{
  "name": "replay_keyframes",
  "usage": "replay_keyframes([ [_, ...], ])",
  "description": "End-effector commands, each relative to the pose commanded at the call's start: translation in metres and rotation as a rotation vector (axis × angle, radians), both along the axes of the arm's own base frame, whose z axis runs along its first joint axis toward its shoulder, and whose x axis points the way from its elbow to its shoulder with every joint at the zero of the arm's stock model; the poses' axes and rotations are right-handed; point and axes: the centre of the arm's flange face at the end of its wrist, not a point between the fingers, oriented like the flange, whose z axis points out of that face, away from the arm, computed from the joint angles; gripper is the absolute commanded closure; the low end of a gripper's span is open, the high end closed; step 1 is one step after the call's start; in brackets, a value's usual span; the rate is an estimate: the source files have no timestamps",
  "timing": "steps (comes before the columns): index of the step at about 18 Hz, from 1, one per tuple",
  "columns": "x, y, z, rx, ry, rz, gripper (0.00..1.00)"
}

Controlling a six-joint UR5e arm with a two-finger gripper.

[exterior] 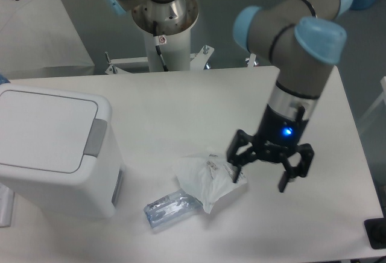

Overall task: Open the trash can
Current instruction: 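Move the right gripper over the table toward the white trash bin lid, then push the right gripper finger against the lid edge to flip it open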

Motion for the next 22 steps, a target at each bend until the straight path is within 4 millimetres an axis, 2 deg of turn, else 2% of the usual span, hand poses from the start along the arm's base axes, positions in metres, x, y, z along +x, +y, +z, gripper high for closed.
replay_keyframes([
  [4, 0.053, 0.021, 0.005, 0.009, -0.041, -0.043, 0.00],
  [5, 0.062, 0.019, 0.011, 0.014, -0.038, -0.049, 0.00],
  [8, 0.083, 0.025, 0.002, 0.014, -0.061, -0.082, 0.00],
  [11, 0.101, 0.028, -0.002, 0.008, -0.071, -0.106, 0.00],
  [14, 0.117, 0.022, -0.008, -0.001, -0.077, -0.118, 0.00],
  [18, 0.139, 0.016, -0.005, -0.001, -0.078, -0.135, 0.00],
  [22, 0.142, 0.012, -0.012, -0.010, -0.089, -0.135, 0.00],
])
